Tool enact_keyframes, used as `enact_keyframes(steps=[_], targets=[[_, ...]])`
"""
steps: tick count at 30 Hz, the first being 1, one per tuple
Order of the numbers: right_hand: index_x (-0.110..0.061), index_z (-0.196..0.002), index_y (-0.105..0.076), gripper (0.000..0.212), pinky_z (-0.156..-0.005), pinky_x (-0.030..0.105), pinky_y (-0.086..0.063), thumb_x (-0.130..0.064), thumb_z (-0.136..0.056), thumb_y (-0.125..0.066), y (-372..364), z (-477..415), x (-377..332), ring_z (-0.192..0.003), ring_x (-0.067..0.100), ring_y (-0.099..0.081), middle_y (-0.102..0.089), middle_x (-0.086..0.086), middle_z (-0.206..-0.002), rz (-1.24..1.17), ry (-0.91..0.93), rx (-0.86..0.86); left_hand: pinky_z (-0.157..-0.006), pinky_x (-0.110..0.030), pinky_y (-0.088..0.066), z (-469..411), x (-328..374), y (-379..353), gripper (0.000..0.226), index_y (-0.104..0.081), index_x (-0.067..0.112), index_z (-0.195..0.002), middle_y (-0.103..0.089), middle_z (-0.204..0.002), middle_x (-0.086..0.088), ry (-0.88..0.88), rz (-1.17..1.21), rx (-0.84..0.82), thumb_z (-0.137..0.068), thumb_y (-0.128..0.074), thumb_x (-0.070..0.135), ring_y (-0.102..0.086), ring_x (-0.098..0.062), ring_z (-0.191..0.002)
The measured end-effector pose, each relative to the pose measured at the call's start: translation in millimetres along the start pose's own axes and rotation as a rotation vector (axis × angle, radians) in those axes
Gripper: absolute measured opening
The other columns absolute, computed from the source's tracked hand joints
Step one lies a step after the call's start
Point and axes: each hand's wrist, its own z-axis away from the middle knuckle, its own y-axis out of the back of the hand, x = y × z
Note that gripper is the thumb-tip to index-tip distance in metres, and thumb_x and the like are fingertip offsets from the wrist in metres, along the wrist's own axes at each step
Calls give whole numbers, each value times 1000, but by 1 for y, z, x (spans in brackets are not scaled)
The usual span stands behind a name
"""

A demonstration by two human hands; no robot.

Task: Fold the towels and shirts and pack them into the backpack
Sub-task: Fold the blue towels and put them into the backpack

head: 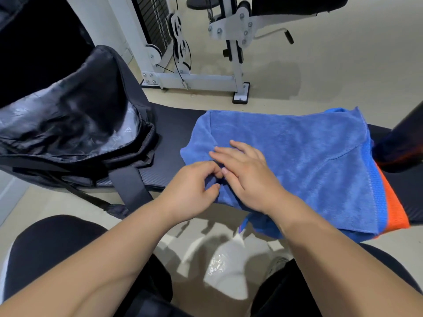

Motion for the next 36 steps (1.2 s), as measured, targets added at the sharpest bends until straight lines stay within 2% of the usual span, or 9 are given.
enact_keyframes(steps=[5, 9, 14, 19, 22, 26, 29, 32, 36], targets=[[-35, -112, -72, 42, -114, 48, -24, -51, -96, -36, -2, 1, 15, -131, 24, -42, -62, -16, -123, 180, -13, -66, -68, -32, -45, 12, -14, 0, 18, -55, 24, -81, -56, -77, 10, 94, -229, 229, -81, -68, 36, -53, -15, -74], [-32, -89, -75, 57, -109, 41, -26, -67, -93, -31, 0, -4, 9, -112, 18, -47, -63, -17, -97, 213, -93, 1, -66, -33, -48, 20, -21, 0, 49, -51, 27, -78, -50, -78, 14, 188, -353, 53, -68, -64, 73, -51, -13, -75], [-28, -78, -70, 72, -96, 39, -34, -93, -66, -40, -6, -13, -10, -98, 19, -46, -56, -12, -85, 362, -217, -37, -85, -35, -48, 21, -5, -13, 83, -49, 24, -102, -46, -100, 8, 273, -609, -77, -53, -60, 90, -45, -17, -96], [-22, -92, -67, 32, -80, 39, -41, -51, -78, -71, -12, -25, -13, -92, 26, -50, -57, -3, -89, 401, -89, 46, -86, -37, -46, 23, 1, -20, 89, -50, 22, -112, -48, -107, 5, 302, -675, -57, -56, -59, 91, -46, -20, -100], [-19, -87, -70, 10, -69, 36, -43, -26, -86, -63, -3, -32, -11, -82, 27, -54, -63, -1, -80, 403, -102, 51, -88, -39, -47, 21, 2, -19, 91, -52, 20, -110, -50, -107, 4, 336, -663, -60, -55, -57, 92, -48, -21, -103], [-21, -87, -65, 8, -66, 35, -47, -24, -89, -58, 10, -36, -13, -79, 21, -58, -65, -5, -83, 153, -335, 69, -79, -43, -47, 20, 2, -17, 75, -48, 24, -91, -51, -95, 6, 280, -686, 68, -59, -52, 92, -55, -22, -92], [-19, -81, -63, 7, -63, 31, -49, -19, -87, -59, 17, -43, -18, -68, 14, -58, -63, -7, -73, -365, -642, 209, -63, -39, -44, 21, 0, -24, 67, -49, 21, -77, -50, -76, 6, 98, -609, 256, -63, -51, 86, -54, -24, -71], [-23, -90, -57, 13, -62, 36, -56, -12, -85, -54, 19, -49, -21, -59, 20, -55, -62, 4, -78, -843, -888, 308, -64, -38, -43, 15, 9, -33, 65, -47, 22, -77, -48, -76, 8, 98, -568, 222, -64, -55, 85, -52, -21, -72], [-31, -81, -50, 26, -53, 43, -48, -7, -78, -39, 16, -41, -11, -58, 23, -46, -54, 3, -71, -621, -846, 334, -74, -38, -35, 2, 21, -40, 57, -38, 25, -89, -44, -91, 7, 149, -715, 46, -74, -59, 77, -53, -21, -92]])
